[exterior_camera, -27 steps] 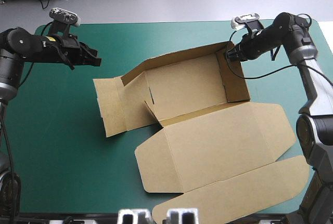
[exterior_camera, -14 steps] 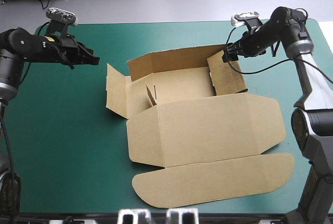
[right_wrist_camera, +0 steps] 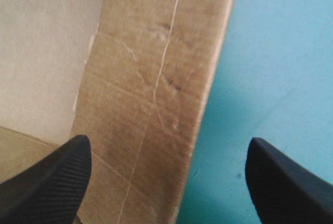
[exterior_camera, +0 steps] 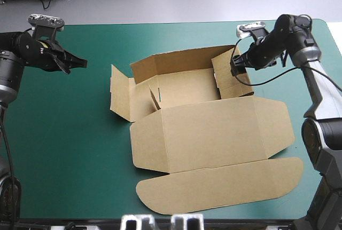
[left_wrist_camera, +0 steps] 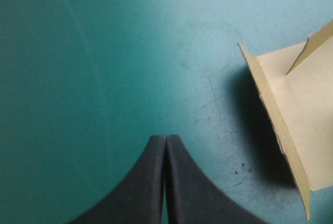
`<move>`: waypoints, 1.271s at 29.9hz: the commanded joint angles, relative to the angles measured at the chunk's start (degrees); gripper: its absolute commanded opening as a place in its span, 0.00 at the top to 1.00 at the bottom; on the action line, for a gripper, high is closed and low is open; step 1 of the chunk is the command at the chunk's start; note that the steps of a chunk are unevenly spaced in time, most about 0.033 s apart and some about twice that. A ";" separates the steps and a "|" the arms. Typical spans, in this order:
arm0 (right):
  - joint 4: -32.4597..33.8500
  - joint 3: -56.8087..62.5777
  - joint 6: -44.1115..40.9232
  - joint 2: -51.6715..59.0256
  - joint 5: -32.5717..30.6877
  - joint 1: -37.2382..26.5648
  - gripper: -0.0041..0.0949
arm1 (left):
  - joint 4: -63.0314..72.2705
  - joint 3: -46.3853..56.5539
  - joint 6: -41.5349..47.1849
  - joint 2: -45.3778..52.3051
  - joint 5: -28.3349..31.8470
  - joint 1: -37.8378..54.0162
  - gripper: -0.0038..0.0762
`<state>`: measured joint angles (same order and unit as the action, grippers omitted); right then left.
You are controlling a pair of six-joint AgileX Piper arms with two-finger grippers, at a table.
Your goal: Fold the box
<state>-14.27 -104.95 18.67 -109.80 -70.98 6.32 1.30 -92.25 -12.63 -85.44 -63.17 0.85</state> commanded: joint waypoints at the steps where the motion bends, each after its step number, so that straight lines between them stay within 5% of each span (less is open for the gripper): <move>1: 0.15 0.37 0.36 2.71 -0.55 1.36 0.25 | -1.30 -1.98 1.51 1.96 0.67 -0.05 0.96; 10: -1.23 0.37 -0.44 -3.62 -0.55 1.80 0.50 | 0.57 -1.98 1.51 1.87 0.40 -0.05 0.96; 18: -1.54 -1.17 2.39 -4.35 -0.54 1.80 0.97 | 0.57 -1.98 1.51 1.87 0.77 -0.05 0.96; 28: -8.50 -9.86 4.14 0.09 -0.67 -2.64 0.98 | -4.61 -1.98 5.62 1.87 3.66 0.24 0.96; 38: -16.68 -9.85 8.81 10.15 -0.67 -11.37 0.98 | 3.20 -1.98 2.45 1.08 6.95 10.40 0.96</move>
<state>-25.43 -112.97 26.24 -104.74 -71.05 -3.57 -1.18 -92.25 -7.90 -85.63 -58.56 8.79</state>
